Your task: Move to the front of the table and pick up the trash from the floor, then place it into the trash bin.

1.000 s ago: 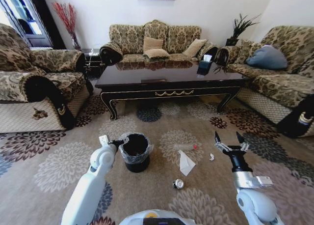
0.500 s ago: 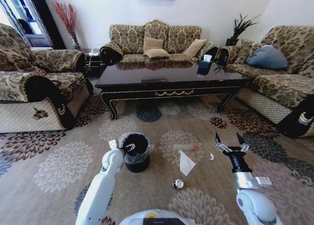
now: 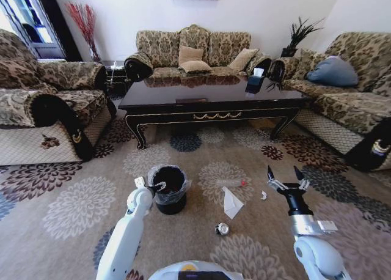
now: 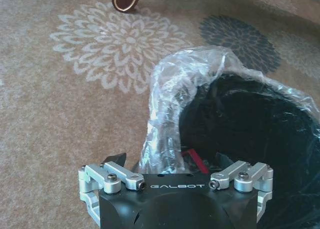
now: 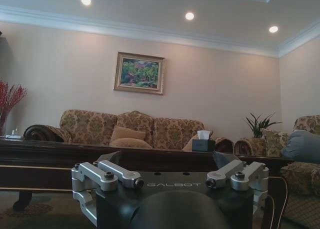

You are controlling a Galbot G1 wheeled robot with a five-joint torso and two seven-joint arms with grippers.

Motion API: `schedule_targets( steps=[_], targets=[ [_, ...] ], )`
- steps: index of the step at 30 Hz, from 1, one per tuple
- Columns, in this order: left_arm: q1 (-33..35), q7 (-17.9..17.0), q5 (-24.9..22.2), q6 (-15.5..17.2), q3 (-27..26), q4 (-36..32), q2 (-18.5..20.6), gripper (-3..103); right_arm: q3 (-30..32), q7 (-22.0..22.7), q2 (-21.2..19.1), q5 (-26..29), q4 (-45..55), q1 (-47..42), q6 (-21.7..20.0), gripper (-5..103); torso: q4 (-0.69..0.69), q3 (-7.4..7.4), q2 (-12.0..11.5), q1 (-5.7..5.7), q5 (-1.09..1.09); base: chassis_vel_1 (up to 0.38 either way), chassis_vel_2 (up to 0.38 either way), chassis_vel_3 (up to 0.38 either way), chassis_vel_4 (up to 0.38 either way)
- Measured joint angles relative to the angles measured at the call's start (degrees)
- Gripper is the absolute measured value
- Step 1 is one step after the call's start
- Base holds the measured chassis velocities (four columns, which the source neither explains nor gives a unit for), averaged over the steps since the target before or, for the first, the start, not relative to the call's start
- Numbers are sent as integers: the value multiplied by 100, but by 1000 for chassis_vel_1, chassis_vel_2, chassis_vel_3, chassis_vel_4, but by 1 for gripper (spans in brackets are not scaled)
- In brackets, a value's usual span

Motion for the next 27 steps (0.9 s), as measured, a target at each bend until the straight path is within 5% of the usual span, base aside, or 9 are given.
schedule_targets(
  steps=[9,13,22,24,27],
  targets=[
    [11,112,87,-3,-23,99,7,90,-18,-4,4,-48,42,-30,3,100,0,0,0,0,0,0,0,0,0],
    [25,165,138,-11,-26,111,8,68,-24,-5,5,-65,52,-35,3,100,0,0,0,0,0,0,0,0,0],
    [84,214,205,-28,-36,91,42,34,-41,-9,2,-96,55,-36,19,100,-2,0,1,0,0,0,0,0,0],
    [88,210,208,-30,-39,86,48,34,-42,-9,1,-104,55,-35,19,100,-1,0,1,0,0,0,0,0,0],
    [129,200,216,-30,-58,44,91,18,-60,-11,-2,-151,61,-24,0,100,-1,0,1,0,0,0,0,0,0]
  ],
)
